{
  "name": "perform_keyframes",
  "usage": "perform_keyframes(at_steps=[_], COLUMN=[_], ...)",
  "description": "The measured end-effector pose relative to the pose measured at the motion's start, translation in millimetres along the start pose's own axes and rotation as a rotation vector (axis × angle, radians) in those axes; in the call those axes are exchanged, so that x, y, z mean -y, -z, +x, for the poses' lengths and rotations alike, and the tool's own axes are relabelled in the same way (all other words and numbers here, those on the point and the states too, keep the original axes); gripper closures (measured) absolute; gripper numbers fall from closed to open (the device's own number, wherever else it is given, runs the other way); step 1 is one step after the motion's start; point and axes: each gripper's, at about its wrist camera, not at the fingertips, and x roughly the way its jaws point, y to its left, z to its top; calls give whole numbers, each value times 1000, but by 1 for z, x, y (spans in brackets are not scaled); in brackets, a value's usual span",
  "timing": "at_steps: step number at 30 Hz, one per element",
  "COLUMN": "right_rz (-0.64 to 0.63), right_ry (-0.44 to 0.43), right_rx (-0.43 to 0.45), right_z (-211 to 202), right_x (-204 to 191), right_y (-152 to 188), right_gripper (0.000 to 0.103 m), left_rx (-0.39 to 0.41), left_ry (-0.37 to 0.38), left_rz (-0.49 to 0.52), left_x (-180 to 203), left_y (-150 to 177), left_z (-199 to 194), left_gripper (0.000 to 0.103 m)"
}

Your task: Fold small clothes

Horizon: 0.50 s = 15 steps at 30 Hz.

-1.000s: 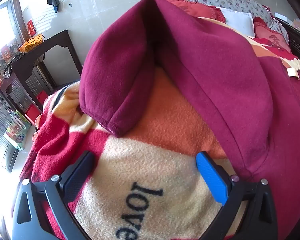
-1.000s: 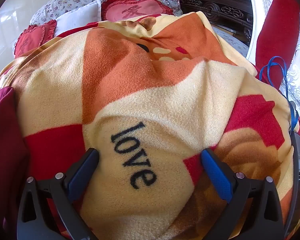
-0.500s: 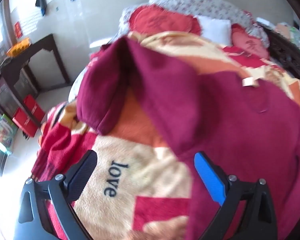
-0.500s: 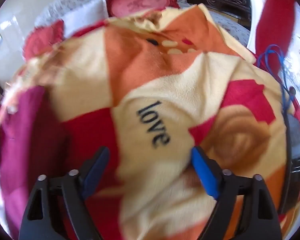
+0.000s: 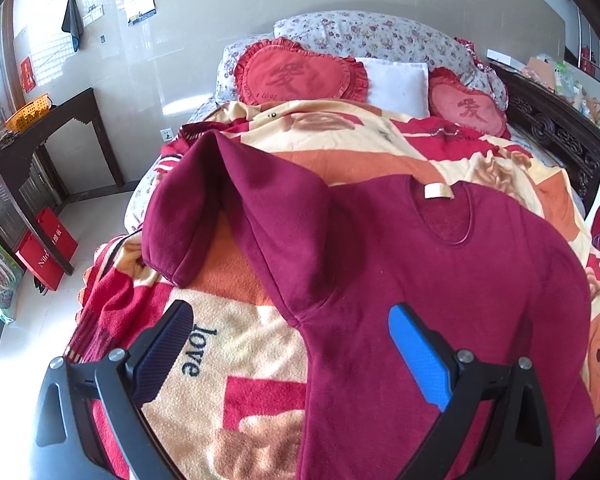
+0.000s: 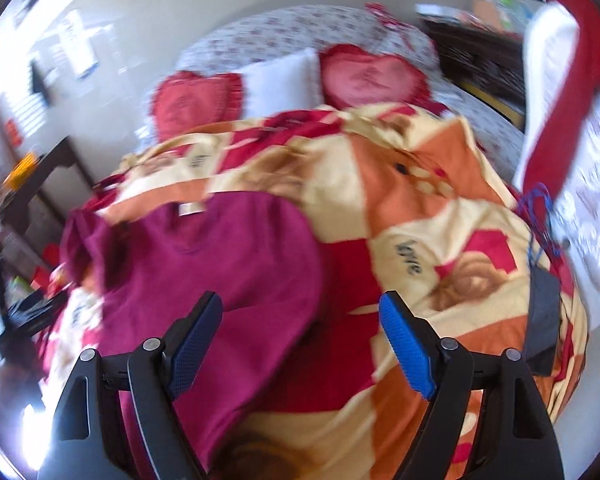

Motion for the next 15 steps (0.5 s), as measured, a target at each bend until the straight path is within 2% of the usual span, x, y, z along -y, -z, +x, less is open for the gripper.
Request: perform_keyframes(at_steps=[4,8,10,12,15], right_rz=[-77,-149,-192,-223,-200], right_ry=[-100,-125,-104,-75,-99], right_rx=[-1,46,70,51,45], right_z=[-40,-64,-61,-44,-18], right_x=[-34,-64,-80,-96,-111], right_y=[-9,-14,-14,-14,-13], right_gripper=[38,38,38,38,38], left_rx=[13,22,22,18,12], left_ry=[8,9,12,16,15], left_rz=[-9,-18,-24,-31,-37], left_x=[0,1,0,-1,-1], left_y=[-2,-3,-4,-4,-5], left_z=[-8,-13,-14,-13,-11], left_gripper=[3,3,3,3,3])
